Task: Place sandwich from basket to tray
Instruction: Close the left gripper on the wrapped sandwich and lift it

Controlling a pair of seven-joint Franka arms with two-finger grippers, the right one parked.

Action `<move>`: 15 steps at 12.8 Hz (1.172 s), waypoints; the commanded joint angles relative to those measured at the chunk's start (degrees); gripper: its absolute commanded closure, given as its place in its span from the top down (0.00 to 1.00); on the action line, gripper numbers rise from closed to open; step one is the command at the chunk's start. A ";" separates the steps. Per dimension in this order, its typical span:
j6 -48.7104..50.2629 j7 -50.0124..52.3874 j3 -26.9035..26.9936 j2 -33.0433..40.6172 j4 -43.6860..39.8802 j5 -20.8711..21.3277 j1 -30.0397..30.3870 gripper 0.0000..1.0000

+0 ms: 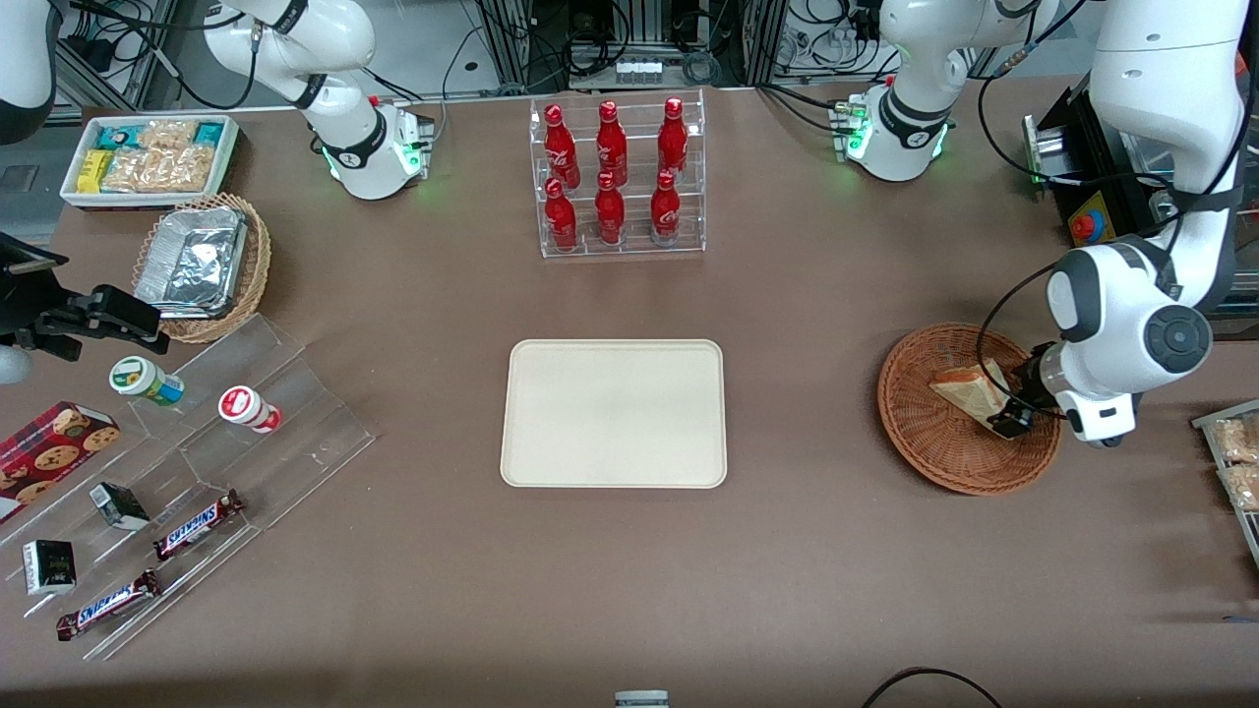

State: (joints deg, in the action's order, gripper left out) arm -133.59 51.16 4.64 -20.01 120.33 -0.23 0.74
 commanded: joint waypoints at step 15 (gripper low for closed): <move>12.47 -7.89 -0.51 1.12 -9.05 0.40 -7.58 0.25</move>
State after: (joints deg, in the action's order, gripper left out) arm -123.56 46.88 3.75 -19.13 113.39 -0.12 -4.69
